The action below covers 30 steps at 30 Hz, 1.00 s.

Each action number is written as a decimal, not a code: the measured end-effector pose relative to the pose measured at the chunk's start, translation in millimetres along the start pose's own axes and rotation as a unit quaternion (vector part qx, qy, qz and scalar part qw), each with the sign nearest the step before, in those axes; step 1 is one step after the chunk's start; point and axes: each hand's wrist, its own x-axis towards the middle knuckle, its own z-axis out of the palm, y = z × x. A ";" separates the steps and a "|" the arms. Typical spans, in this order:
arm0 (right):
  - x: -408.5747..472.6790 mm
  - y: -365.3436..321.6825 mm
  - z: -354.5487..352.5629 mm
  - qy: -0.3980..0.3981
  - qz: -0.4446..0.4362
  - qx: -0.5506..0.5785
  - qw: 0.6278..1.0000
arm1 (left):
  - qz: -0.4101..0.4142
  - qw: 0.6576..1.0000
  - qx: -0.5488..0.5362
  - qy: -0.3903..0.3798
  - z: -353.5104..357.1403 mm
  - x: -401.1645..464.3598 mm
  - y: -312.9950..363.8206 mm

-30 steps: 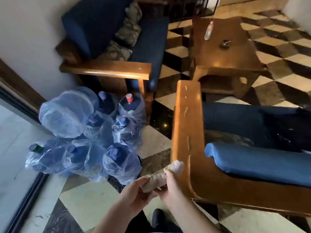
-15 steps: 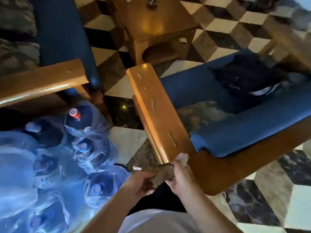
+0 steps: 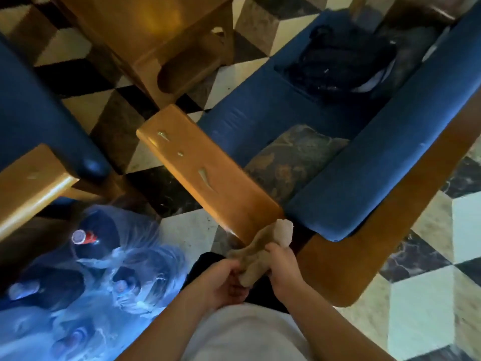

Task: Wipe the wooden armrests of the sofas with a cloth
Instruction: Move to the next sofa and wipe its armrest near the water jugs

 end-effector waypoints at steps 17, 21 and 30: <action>10.9 15.9 111.9 0.279 0.098 0.382 0.875 | 0.154 0.709 0.688 -0.007 -84.6 55.6 206.6; -11.0 32.9 159.5 0.328 0.093 0.467 0.816 | 0.187 0.590 0.782 -0.074 -89.1 58.8 239.4; 61.2 36.2 168.0 0.464 0.043 0.239 0.852 | 0.401 0.255 0.878 -0.052 -57.9 107.2 235.6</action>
